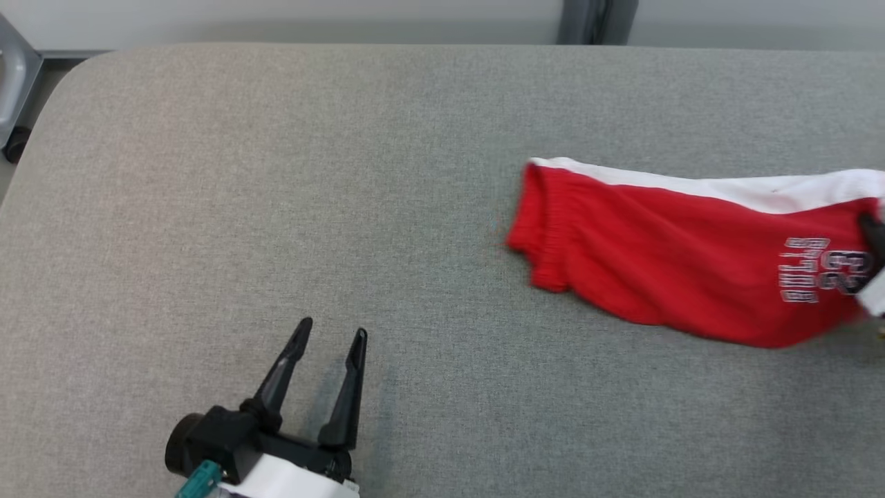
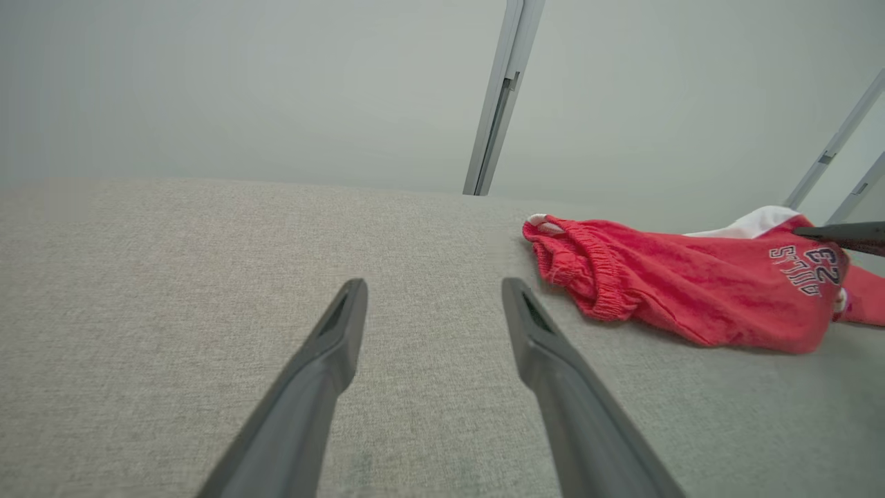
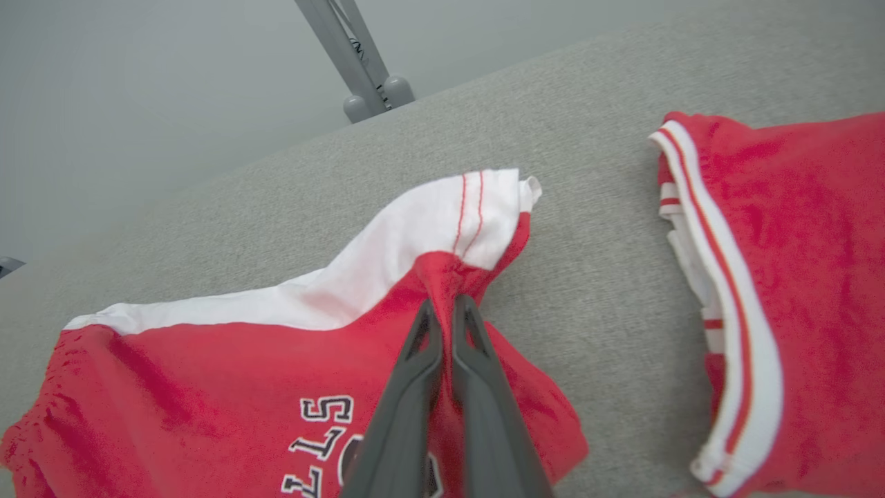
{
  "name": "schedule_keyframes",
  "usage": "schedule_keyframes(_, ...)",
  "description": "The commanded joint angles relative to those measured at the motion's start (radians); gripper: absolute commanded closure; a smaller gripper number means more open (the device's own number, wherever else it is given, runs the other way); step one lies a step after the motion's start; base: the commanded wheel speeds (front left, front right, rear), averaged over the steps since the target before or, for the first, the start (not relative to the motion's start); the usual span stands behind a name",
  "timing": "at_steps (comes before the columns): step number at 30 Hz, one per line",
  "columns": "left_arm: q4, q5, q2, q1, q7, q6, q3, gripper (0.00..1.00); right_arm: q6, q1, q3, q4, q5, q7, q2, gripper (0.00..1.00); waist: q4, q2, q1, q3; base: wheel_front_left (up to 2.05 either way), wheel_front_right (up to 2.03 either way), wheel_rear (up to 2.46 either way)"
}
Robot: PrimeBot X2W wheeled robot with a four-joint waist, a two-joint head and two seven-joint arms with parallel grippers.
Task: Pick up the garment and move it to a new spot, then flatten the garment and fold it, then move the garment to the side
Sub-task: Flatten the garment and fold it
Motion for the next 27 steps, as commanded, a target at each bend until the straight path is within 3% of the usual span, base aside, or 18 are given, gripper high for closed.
schedule_keyframes(1,-0.003,0.012,-0.002,0.013,-0.005,-0.008,0.002,0.0,0.001,-0.002,-0.03,0.0,-0.021,-0.01,-0.011,1.0,0.002,0.0,0.0,-0.002,0.0,0.0,0.0)
schedule_keyframes(6,0.001,0.022,-0.017,0.031,-0.004,-0.021,-0.001,0.0,0.001,-0.035,-0.06,-0.1,-0.038,0.011,0.027,1.0,0.02,0.0,0.0,0.002,0.0,0.0,0.0)
schedule_keyframes(11,0.005,0.03,-0.029,0.035,-0.005,-0.027,0.004,0.0,0.001,-0.004,0.077,-0.275,-0.053,0.062,0.11,1.0,0.029,0.0,0.0,0.003,0.0,0.0,0.0)
schedule_keyframes(14,0.004,0.036,-0.034,0.032,-0.005,-0.034,0.009,0.0,0.001,0.004,0.17,-0.317,-0.071,0.077,0.184,1.0,0.032,0.0,0.0,0.003,0.0,0.0,0.0)
schedule_keyframes(21,0.018,0.047,-0.042,0.014,-0.004,-0.044,0.006,0.0,0.001,-0.027,0.283,-0.228,-0.134,0.025,0.264,1.0,0.06,0.0,0.0,0.001,0.0,0.0,0.0)
schedule_keyframes(27,0.038,0.048,-0.048,0.032,-0.005,-0.051,0.006,0.0,0.001,-0.071,0.342,-0.071,-0.161,-0.056,0.274,1.0,0.098,0.0,0.0,-0.005,0.0,0.0,0.0)
